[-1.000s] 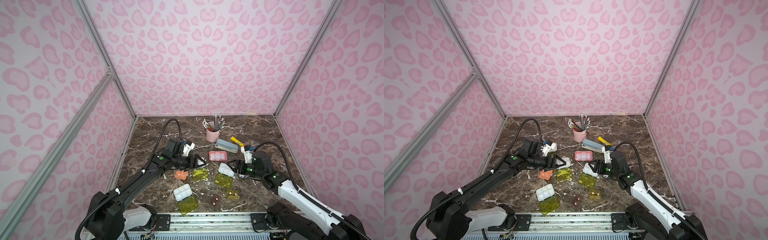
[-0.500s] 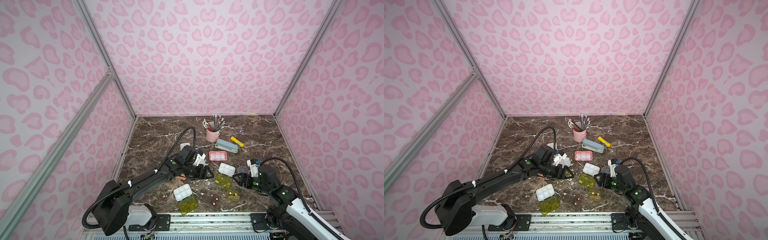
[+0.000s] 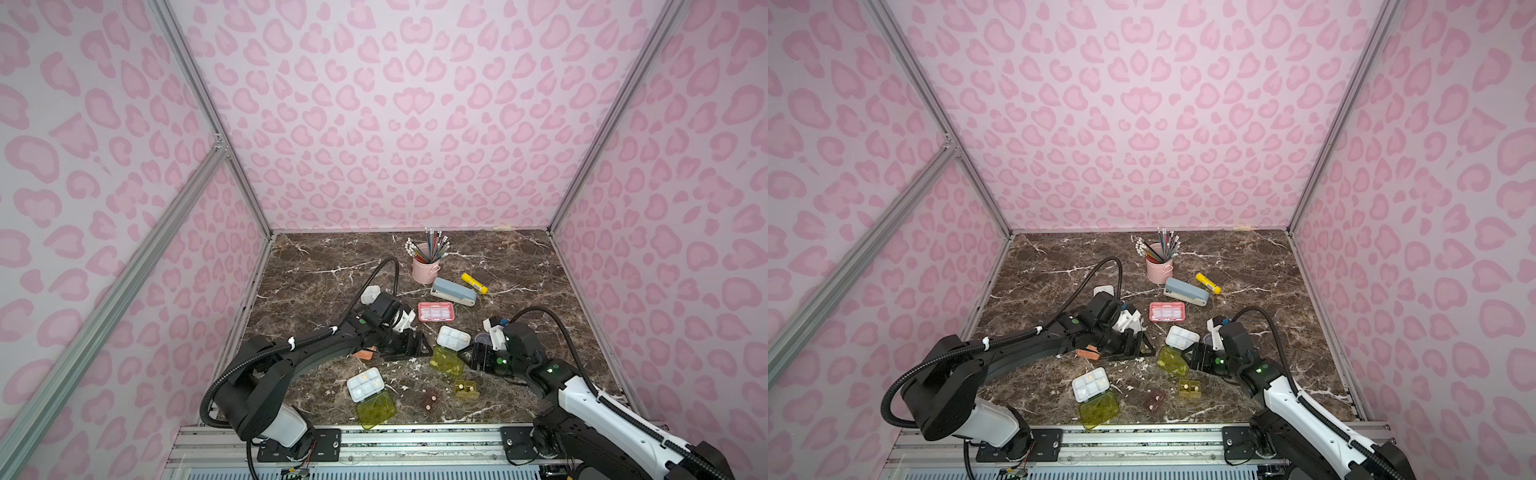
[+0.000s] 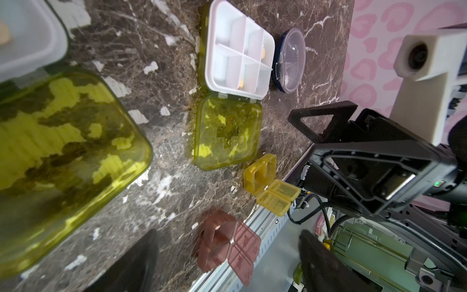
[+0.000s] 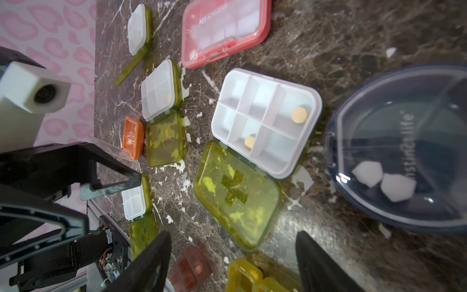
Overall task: Close pillboxes
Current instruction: Close the lid on the pillbox.
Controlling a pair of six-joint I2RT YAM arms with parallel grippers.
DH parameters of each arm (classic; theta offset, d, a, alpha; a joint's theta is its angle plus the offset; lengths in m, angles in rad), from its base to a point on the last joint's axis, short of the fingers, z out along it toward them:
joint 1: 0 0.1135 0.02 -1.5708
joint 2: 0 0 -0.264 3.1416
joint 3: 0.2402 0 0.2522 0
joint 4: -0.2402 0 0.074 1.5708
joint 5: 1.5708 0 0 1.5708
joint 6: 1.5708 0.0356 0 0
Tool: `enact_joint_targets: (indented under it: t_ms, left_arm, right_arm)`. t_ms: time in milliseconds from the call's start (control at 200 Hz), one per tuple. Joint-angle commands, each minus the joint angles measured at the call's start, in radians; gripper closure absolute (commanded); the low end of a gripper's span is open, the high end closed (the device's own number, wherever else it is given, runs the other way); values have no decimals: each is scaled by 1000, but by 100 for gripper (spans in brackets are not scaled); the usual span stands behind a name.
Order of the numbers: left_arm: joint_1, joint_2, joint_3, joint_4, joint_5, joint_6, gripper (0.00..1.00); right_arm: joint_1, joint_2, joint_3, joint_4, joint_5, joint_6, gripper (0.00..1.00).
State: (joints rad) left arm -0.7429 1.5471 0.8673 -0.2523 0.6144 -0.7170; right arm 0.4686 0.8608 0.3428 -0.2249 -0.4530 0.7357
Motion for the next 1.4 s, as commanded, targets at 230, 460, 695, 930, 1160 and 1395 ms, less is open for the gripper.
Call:
enact_joint_targets:
  t_ms: [230,460,695,930,1160,1395]
  left_arm:
    - [-9,142,92,58,58,12,2]
    - [-8,183,128,42,67,27,2]
    - [-10,208,134,35,74,44,2]
    - [-9,225,141,33,79,53,2]
    - [-10,247,138,42,86,53,2]
    - [-18,269,153,59,100,41,1]
  right_arm:
    - [-68,53,-9,64,-107,-18,21]
    - [-69,108,-17,70,-153,-23,21]
    - [-70,190,9,33,-188,-72,21]
    - [-68,228,21,11,-198,-93,21]
    - [-67,236,7,18,-220,-91,21]
    - [-67,259,-10,74,-252,-74,21]
